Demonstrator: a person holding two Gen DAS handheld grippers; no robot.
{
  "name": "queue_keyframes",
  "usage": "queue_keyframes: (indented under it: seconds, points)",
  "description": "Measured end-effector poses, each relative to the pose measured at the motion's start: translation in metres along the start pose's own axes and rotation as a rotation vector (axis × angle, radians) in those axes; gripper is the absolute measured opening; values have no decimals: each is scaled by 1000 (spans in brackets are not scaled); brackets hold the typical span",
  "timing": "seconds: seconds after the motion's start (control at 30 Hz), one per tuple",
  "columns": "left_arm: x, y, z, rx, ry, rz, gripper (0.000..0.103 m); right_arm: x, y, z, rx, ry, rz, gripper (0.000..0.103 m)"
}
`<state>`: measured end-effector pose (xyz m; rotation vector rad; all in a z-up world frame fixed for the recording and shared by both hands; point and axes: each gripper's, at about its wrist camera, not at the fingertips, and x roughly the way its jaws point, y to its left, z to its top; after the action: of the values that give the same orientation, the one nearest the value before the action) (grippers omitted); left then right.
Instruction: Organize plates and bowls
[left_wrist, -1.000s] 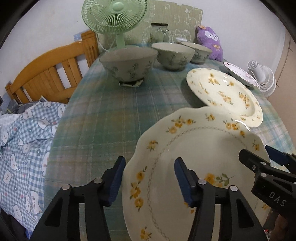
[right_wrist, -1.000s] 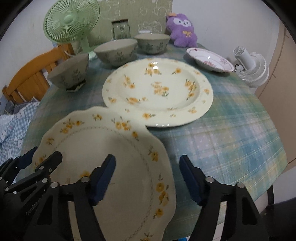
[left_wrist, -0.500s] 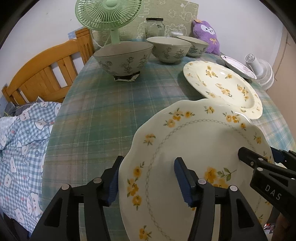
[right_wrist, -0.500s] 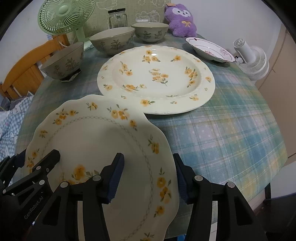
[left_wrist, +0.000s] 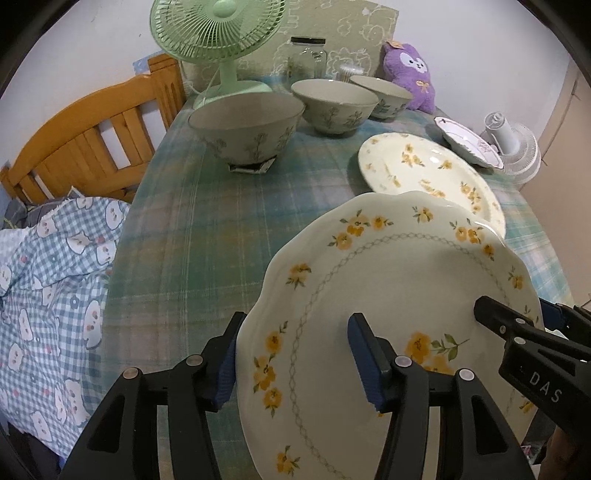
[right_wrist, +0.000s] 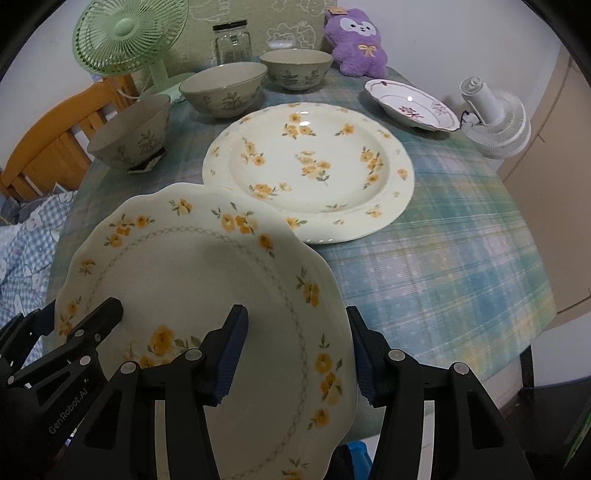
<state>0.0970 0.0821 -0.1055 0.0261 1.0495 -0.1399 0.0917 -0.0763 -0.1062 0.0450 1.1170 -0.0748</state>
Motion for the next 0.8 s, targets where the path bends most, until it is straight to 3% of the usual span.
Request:
queue_keyframes:
  seconds: [0.47,0.8]
  points:
    - [-4,-52,26,78,-62,-37,55,-12,-56,16,79,-47,-30,56]
    - [14,-128,47,81,-55,-4,55,4,-139,41,81,-48,3,56]
